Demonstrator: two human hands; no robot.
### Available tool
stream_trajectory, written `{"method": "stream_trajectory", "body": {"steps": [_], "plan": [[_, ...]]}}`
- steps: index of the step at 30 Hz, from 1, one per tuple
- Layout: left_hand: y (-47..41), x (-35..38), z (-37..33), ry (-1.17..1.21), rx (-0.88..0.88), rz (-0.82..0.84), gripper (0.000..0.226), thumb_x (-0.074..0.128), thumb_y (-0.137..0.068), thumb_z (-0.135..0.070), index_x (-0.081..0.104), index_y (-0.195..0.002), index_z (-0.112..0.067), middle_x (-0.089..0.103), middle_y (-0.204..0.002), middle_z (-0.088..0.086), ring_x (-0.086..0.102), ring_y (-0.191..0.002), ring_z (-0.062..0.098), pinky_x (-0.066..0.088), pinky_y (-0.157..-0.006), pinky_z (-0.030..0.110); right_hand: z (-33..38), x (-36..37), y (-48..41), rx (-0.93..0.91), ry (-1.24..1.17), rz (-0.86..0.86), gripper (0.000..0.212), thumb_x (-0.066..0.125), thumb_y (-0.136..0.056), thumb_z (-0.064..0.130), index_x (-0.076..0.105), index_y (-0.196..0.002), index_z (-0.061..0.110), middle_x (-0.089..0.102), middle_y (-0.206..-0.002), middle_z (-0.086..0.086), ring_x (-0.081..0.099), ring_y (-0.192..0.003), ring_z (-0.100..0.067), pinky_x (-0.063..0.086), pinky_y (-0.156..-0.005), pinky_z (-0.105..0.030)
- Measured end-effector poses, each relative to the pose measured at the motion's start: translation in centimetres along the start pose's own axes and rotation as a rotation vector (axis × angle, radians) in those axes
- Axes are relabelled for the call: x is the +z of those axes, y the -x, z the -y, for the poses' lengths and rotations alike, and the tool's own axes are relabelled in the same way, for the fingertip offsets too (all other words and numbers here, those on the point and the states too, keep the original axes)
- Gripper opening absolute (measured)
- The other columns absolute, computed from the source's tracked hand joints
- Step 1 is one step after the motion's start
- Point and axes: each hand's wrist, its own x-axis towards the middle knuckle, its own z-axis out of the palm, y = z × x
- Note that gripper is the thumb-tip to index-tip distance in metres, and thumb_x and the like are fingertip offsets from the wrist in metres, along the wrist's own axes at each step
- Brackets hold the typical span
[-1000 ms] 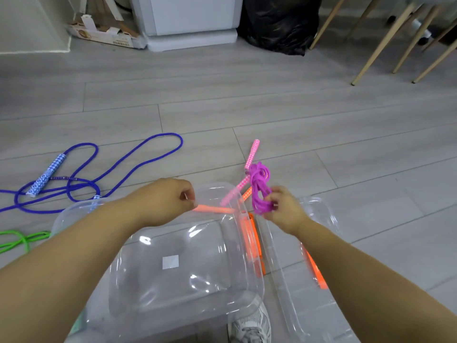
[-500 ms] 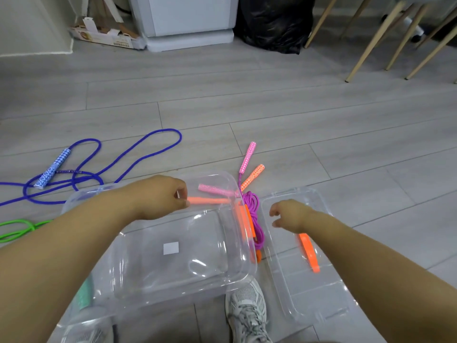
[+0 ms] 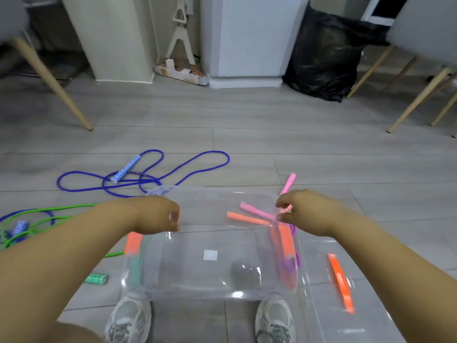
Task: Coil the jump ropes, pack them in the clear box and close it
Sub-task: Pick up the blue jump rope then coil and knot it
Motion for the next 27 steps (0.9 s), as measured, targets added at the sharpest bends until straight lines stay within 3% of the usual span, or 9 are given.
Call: {"method": "stream_trajectory", "body": {"steps": [3,8,12,17,21,24,27], "plan": [[0.6,0.1,2.9,0.086,-0.041,-0.012,0.028,0.053,-0.089,-0.050,0.059,-0.107,-0.029,0.057,-0.113,-0.003,0.048,-0.095,0.013,0.040,-0.083,0.025,3.9,-0.4,-2.1,-0.085,0.023,0.041,0.038,0.050,-0.090,0.046,0.052,-0.121,0.025,0.055,-0.124,0.002,0.053,-0.109,-0.019,0.045,-0.089,-0.032],[-0.8,-0.9,7.3,0.338,-0.071,-0.168,0.018,0.057,-0.089,-0.040,0.060,-0.091,-0.023,0.055,-0.085,-0.011,0.055,-0.085,0.013,0.044,-0.077,0.027,9.7,-0.6,-7.6,-0.211,0.063,0.074,0.038,0.049,-0.091,0.046,0.050,-0.124,0.028,0.052,-0.128,0.006,0.050,-0.113,-0.016,0.044,-0.090,-0.031],[-3.7,-0.9,11.9,0.492,-0.166,-0.290,0.013,0.060,-0.088,-0.035,0.058,-0.078,-0.027,0.064,-0.086,-0.003,0.063,-0.082,0.017,0.052,-0.079,0.033,12.7,-0.8,-12.6,-0.271,0.058,0.060,0.036,0.049,-0.091,0.045,0.051,-0.123,0.028,0.054,-0.126,0.006,0.053,-0.110,-0.015,0.045,-0.088,-0.031],[-8.4,1.7,18.6,0.715,-0.325,-0.297,0.015,0.061,-0.087,-0.020,0.058,-0.074,-0.015,0.065,-0.073,0.002,0.060,-0.064,0.017,0.049,-0.065,0.025,14.4,-0.9,-19.8,-0.288,0.086,0.012,0.031,0.048,-0.092,0.044,0.052,-0.118,0.027,0.056,-0.122,0.007,0.053,-0.109,-0.017,0.044,-0.085,-0.029],[-13.0,4.3,23.2,0.673,-0.403,-0.273,0.019,0.057,-0.087,-0.021,0.054,-0.069,-0.021,0.062,-0.069,-0.004,0.060,-0.074,0.019,0.045,-0.070,0.027,14.7,0.1,-25.7,-0.234,0.092,0.005,0.027,0.047,-0.092,0.045,0.054,-0.113,0.029,0.056,-0.120,0.008,0.054,-0.108,-0.018,0.045,-0.084,-0.030],[-16.9,6.4,24.4,0.599,-0.402,-0.225,0.020,0.055,-0.090,-0.026,0.049,-0.071,-0.025,0.058,-0.081,-0.002,0.056,-0.084,0.019,0.039,-0.072,0.024,14.5,1.6,-30.2,-0.194,0.107,0.019,0.025,0.046,-0.092,0.046,0.054,-0.110,0.030,0.058,-0.117,0.007,0.054,-0.105,-0.019,0.046,-0.080,-0.031],[-21.0,8.2,23.6,0.603,-0.369,-0.152,0.009,0.054,-0.090,-0.031,0.055,-0.085,-0.023,0.063,-0.097,0.003,0.058,-0.096,0.022,0.043,-0.078,0.026,14.2,3.3,-33.5,-0.169,0.137,0.057,0.026,0.046,-0.092,0.046,0.054,-0.109,0.029,0.058,-0.115,0.005,0.055,-0.104,-0.022,0.047,-0.080,-0.032]]}}
